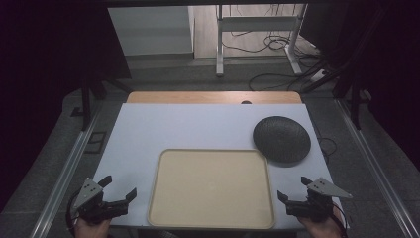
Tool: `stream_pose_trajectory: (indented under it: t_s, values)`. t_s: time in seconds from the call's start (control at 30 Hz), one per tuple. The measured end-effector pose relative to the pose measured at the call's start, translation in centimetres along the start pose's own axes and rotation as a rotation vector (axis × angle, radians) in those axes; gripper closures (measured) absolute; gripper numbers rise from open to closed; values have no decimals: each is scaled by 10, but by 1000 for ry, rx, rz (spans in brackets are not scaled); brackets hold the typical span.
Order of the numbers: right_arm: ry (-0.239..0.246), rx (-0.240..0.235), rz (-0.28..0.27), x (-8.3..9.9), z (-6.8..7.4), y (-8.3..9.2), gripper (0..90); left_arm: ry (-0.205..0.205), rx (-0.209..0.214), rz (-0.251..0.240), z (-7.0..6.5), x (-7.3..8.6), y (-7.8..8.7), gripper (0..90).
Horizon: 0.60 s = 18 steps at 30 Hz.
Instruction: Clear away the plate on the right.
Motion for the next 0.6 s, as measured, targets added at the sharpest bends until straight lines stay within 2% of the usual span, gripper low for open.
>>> stream_pose_trajectory:
  t_s: [0.2, 0.3, 0.43, 0.6]
  values:
    - [7, -1, 16, 2, -1, 0, 38, -4, 0, 0, 0, 0, 0, 5]
    - [19, -9, 48, 5, 2, -2, 38, -1, 2, -3, 0, -1, 0, 5]
    - [26, -15, 51, 4, 4, -2, 26, -2, 4, -4, 0, -1, 1, 5]
    - [29, -3, 71, 5, 3, -2, 27, -3, 10, -7, -1, -1, 1, 5]
Point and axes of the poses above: each handheld gripper's, and its own axes: y roughly backward along the jaws, x roughly out of its underside, z roughly to its left, the point moved 10 cm from there along -y, roughly forward along the jaws
